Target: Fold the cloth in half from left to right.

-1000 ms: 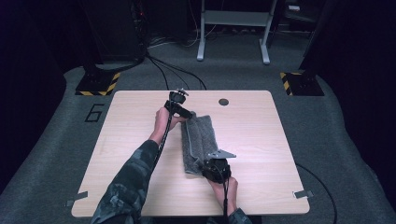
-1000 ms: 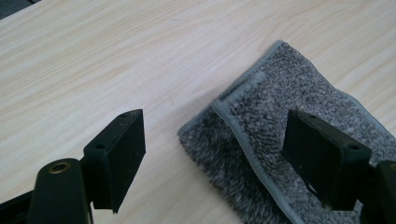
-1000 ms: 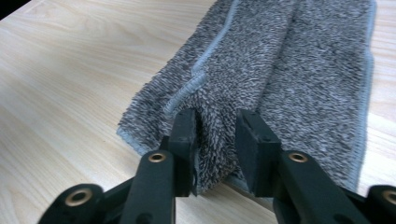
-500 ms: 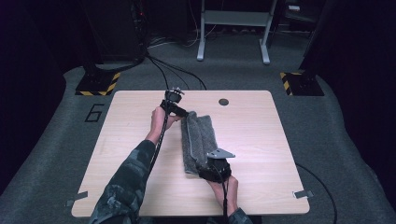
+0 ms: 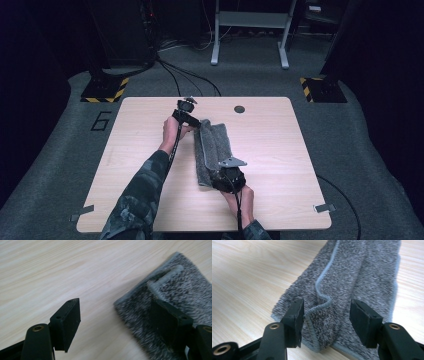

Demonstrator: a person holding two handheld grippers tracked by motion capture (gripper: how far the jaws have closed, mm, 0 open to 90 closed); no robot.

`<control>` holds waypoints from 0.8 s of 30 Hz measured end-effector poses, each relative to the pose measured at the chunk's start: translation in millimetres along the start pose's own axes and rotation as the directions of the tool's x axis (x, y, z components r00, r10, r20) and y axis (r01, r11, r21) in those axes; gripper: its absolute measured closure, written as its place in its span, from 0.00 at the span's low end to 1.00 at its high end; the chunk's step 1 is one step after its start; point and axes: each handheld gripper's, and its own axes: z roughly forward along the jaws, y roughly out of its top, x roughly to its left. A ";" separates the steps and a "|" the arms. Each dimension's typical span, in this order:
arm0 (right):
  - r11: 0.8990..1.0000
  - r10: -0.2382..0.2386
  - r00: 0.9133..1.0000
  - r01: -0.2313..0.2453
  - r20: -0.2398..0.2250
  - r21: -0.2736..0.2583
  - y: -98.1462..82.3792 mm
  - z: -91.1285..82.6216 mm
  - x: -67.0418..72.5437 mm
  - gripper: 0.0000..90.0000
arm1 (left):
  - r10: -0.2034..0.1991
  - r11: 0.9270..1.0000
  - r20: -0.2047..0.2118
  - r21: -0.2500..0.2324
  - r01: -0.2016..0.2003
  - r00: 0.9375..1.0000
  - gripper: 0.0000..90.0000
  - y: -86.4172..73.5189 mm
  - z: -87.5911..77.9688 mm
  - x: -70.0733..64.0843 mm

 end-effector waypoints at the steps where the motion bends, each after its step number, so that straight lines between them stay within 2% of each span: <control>1: 1.000 -0.001 1.000 0.001 0.000 -0.002 -0.5 -1.3 -2.4 0.50 | 0.002 1.000 0.004 -0.004 -0.002 1.000 0.28 0.9 1.0 -2.7; 4: 1.000 0.002 1.000 -0.002 0.017 -0.007 -1.8 -4.4 -7.3 0.50 | 0.001 1.000 0.023 -0.016 -0.001 1.000 0.28 3.9 2.8 -8.7; 5: 1.000 0.021 1.000 -0.021 0.017 -0.007 -2.6 -5.5 -8.4 0.50 | 0.001 1.000 0.026 -0.030 0.000 1.000 0.27 5.2 3.3 -11.6; 6: 1.000 0.020 0.999 -0.019 0.034 -0.008 -5.0 -7.4 -13.4 0.50 | -0.002 1.000 0.040 -0.029 0.003 0.999 0.27 6.8 3.2 -13.4; 9: 0.999 0.039 0.998 -0.039 0.042 0.000 -7.7 -9.0 -18.0 0.50 | 0.007 0.999 0.042 -0.037 -0.005 0.999 0.27 10.2 3.2 -20.5; 10: 0.998 0.054 0.997 -0.055 0.053 0.005 -11.1 -10.2 -24.2 0.50 | 0.018 0.999 0.038 -0.042 -0.016 0.999 0.27 11.2 1.7 -24.0; 14: 0.996 0.080 0.995 -0.082 0.067 0.023 -16.6 -13.3 -35.3 0.48 | 0.023 0.999 0.031 -0.046 -0.022 0.999 0.26 10.1 -0.4 -24.7; 17: 0.997 0.077 0.995 -0.079 0.064 0.027 -18.4 -15.0 -38.5 0.47 | 0.039 0.998 0.019 -0.048 -0.038 0.999 0.25 6.1 -2.6 -25.2; 21: 0.995 0.089 0.994 -0.091 0.060 0.031 -22.3 -20.1 -43.7 0.46 | 0.053 0.998 0.010 -0.034 -0.053 0.999 0.25 -2.3 -4.4 -24.0; 22: 0.996 0.086 0.994 -0.088 0.061 0.026 -22.8 -20.4 -49.0 0.45 | 0.058 0.998 0.004 -0.024 -0.058 0.998 0.25 -6.4 -2.2 -22.5; 24: 0.995 0.093 0.994 -0.095 0.064 0.028 -22.1 -19.8 -50.8 0.45 | 0.055 0.998 0.005 -0.016 -0.054 0.998 0.24 -8.4 -0.2 -21.3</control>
